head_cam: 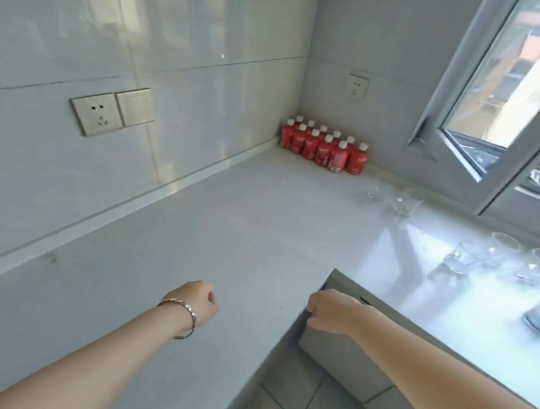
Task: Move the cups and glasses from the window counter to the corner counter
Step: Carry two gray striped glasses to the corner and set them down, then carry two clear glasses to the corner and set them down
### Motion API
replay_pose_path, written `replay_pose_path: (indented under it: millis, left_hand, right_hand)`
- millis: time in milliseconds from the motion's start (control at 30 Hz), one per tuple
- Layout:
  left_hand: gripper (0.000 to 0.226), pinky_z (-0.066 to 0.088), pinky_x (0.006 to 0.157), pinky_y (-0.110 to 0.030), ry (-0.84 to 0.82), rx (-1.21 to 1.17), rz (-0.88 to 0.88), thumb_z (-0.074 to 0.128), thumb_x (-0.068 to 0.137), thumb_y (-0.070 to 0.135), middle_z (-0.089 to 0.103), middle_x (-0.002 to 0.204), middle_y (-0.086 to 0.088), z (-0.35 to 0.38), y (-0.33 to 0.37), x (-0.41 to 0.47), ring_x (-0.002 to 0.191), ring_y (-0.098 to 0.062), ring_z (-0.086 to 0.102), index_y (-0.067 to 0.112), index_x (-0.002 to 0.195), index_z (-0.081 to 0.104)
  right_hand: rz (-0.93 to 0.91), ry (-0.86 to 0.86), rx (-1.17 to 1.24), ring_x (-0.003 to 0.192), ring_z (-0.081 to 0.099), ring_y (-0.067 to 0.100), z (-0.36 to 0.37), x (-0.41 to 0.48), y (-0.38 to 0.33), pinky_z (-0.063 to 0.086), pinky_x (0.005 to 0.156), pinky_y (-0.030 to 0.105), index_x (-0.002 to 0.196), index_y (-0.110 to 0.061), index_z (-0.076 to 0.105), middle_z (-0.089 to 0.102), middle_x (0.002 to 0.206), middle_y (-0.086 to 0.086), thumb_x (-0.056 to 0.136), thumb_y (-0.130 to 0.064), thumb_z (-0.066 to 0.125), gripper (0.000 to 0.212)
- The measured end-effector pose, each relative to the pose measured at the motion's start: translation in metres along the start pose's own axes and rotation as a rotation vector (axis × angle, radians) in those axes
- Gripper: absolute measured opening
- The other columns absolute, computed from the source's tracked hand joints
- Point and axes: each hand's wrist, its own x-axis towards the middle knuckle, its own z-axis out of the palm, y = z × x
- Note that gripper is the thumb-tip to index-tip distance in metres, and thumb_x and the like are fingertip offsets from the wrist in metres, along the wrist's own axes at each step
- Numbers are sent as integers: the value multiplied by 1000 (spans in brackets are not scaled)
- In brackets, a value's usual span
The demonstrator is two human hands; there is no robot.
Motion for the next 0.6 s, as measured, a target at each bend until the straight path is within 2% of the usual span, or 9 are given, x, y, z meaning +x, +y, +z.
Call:
replay_pose_path:
  millis: [67,167,200,300,333,467,600]
  left_hand:
    - [3,43,79,-25,-5,37,37,47,88,24,53,94,4,5,43,18,86,-19,52,25,87,49]
    - [5,47,83,-27,-23,79,90,46,87,23,54,93,4,9,104,48,86,-18,53,25,87,51]
    - [7,47,84,-27,-28,92,103,47,87,23,56,95,3,9,121,58,86,-18,54,24,88,53]
    - [18,47,85,-27,-41,129,156,48,87,24,65,108,-1,10,169,93,85,-19,53,21,99,61]
    - [16,48,86,-27,-47,139,171,48,86,24,65,110,-1,11,183,106,85,-19,53,22,96,60]
    - [5,46,83,-26,-72,182,214,47,85,25,65,107,1,13,233,166,87,-18,55,27,86,51]
    - [18,47,86,-26,-103,207,253,45,88,23,63,115,0,7,283,238,105,-20,60,23,99,60]
  right_hand:
    - [56,-2,5,115,55,29,-9,-6,52,47,86,32,122,-7,56,57,127,11,93,-26,45,37]
    - [152,26,46,97,57,27,-23,-15,121,41,61,24,119,-4,57,58,124,14,92,-22,47,34]
    - [188,45,72,98,57,27,-28,-16,141,41,62,24,122,-5,56,57,126,13,92,-21,47,34]
    - [261,87,147,121,51,28,-36,-10,194,44,91,31,129,-11,51,51,134,8,94,-25,48,38]
    - [282,96,165,123,50,27,-38,-4,209,43,94,32,129,-12,51,51,134,8,94,-26,48,38]
    - [353,107,212,124,50,25,-48,28,259,42,96,31,129,-19,50,50,135,4,92,-29,49,38]
    - [407,97,260,124,49,23,-71,80,302,42,96,29,128,-19,51,54,132,4,91,-29,49,38]
